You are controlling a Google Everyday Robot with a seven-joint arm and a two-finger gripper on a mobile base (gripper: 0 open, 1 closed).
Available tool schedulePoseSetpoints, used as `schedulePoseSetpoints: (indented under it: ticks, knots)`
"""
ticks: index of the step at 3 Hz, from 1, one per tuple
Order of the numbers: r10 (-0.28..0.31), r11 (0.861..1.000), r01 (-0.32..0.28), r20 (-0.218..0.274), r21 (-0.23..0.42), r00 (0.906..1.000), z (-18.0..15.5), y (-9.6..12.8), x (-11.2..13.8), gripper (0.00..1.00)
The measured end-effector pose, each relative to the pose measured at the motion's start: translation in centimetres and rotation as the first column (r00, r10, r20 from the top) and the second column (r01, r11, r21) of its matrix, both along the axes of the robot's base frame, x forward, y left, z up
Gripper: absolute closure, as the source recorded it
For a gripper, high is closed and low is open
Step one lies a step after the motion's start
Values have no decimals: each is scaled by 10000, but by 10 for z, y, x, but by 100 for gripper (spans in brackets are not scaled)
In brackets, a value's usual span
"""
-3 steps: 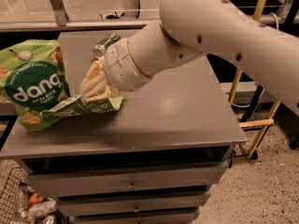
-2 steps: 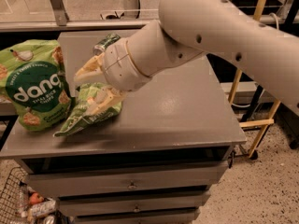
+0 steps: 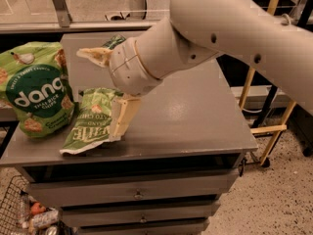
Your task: Move green jalapeno chip bag near green rice chip bag
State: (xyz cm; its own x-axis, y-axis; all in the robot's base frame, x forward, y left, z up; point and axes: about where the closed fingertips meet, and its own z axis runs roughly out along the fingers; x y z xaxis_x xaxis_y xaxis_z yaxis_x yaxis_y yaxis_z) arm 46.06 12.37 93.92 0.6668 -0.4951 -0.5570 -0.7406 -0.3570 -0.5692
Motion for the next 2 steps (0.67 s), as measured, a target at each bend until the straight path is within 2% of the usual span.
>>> schedulePoseSetpoints:
  ticks: [1,2]
  knots:
    - [-1212,9922,1210,-61,-309,9926,13,-49,-11,0]
    - [-2258,9734,2246,-236,-456,9739,17,-95,-18,0]
